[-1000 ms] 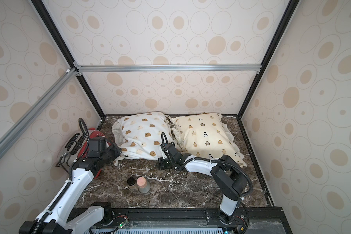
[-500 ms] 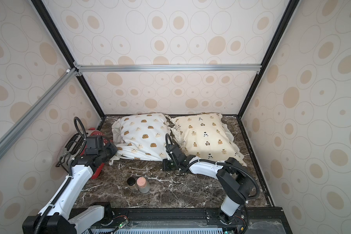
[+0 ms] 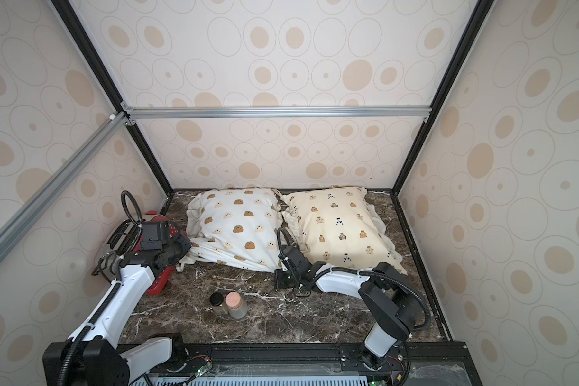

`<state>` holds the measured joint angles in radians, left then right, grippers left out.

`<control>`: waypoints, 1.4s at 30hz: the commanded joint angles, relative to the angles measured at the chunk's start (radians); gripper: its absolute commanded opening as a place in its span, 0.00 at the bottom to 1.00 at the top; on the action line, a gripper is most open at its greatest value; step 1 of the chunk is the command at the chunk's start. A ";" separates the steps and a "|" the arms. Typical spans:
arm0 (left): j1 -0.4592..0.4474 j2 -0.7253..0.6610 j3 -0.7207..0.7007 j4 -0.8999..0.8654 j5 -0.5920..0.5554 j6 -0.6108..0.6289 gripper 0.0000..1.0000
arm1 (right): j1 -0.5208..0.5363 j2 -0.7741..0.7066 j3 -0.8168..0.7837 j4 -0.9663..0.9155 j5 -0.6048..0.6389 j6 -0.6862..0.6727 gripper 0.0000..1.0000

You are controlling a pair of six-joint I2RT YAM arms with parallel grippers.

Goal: Zip up pillowcases
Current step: Place the pillowcase at the center of the board.

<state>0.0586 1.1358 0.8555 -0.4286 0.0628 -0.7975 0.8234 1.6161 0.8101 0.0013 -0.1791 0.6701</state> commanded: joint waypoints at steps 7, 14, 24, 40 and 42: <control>0.022 -0.006 0.011 0.042 -0.028 -0.004 0.00 | 0.014 -0.020 -0.005 -0.028 0.029 -0.001 0.00; 0.021 -0.068 -0.017 0.019 0.037 -0.016 0.17 | 0.014 -0.066 0.042 -0.064 0.039 -0.043 0.09; 0.022 -0.221 0.017 -0.106 -0.005 0.048 0.66 | 0.003 -0.218 0.079 -0.169 0.103 -0.122 0.45; -0.159 -0.249 -0.049 -0.093 -0.250 0.089 0.99 | -0.382 -0.539 0.070 -0.502 0.523 -0.265 1.00; -0.216 -0.220 -0.074 -0.042 -0.335 0.088 0.99 | -0.434 -0.546 0.041 -0.474 0.627 -0.283 1.00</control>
<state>-0.1081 0.8917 0.8062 -0.5129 -0.1127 -0.7189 0.4297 1.0817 0.8932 -0.4248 0.2596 0.4347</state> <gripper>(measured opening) 0.994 0.996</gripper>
